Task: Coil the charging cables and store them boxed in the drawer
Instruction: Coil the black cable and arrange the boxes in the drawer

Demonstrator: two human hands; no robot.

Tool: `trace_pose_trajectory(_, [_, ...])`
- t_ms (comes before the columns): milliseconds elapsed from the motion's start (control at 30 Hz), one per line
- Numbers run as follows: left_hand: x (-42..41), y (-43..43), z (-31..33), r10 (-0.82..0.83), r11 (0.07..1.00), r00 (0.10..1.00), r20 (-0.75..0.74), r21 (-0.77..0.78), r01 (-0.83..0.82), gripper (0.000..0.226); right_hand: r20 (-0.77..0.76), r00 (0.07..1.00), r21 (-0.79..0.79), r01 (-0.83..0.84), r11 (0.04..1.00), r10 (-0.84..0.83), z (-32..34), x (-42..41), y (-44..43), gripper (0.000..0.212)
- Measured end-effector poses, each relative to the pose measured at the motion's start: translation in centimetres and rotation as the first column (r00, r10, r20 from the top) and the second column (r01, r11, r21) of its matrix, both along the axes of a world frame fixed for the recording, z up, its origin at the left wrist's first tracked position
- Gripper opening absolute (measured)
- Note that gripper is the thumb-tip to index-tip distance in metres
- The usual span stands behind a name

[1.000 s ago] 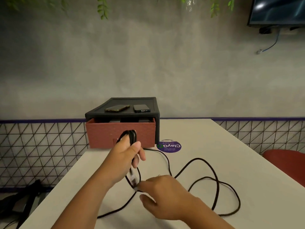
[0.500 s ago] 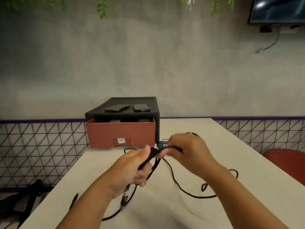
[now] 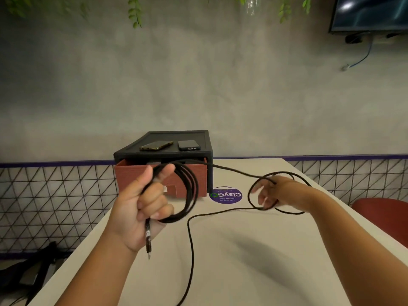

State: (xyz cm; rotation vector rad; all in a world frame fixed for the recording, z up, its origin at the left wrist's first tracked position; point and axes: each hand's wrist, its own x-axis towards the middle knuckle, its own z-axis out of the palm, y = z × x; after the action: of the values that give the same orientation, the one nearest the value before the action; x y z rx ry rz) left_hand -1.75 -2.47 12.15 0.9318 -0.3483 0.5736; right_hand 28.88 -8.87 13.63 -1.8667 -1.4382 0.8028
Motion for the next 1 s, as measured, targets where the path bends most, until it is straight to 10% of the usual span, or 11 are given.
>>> trace_pose_trajectory(167, [-0.9,1.7,-1.4,0.094,0.994,0.996,0.004,-0.064,-0.094,0.063,-0.091,0.988,-0.248,-0.142,0.958,0.123,-2.1,2.6,-0.5,0.035])
trace_pose_trajectory(300, [-1.0,2.2,-1.9,0.115,0.986,0.993,-0.004,-0.117,-0.115,0.060,-0.280,0.953,-0.108,-0.151,0.983,0.115,-3.4,3.9,-0.6,0.013])
trace_pose_trajectory(433, [-2.2,3.5,-1.5,0.132,0.982,0.991,0.037,-0.141,-0.126,0.060,-0.558,0.827,0.154,0.186,0.971,-0.070,-3.9,6.1,-0.5,0.026])
trace_pose_trajectory(567, [-2.6,4.4,-1.3,0.189,0.965,0.977,0.102,-0.205,-0.166,0.051,-0.332,0.839,0.233,0.516,0.824,-0.431,-5.2,8.0,0.3,0.026])
trace_pose_trajectory(733, [-0.4,1.9,-1.1,0.605,0.739,0.791,-0.087,-0.306,-0.600,0.034,0.129,0.709,0.337,0.627,0.703,-0.694,-6.7,6.7,1.5,0.022])
trace_pose_trajectory(1000, [2.9,0.1,-2.0,0.478,0.814,0.856,-0.196,-0.268,-0.516,0.059,0.339,0.916,0.562,-0.016,0.827,-0.213,-1.8,-5.7,2.1,0.039])
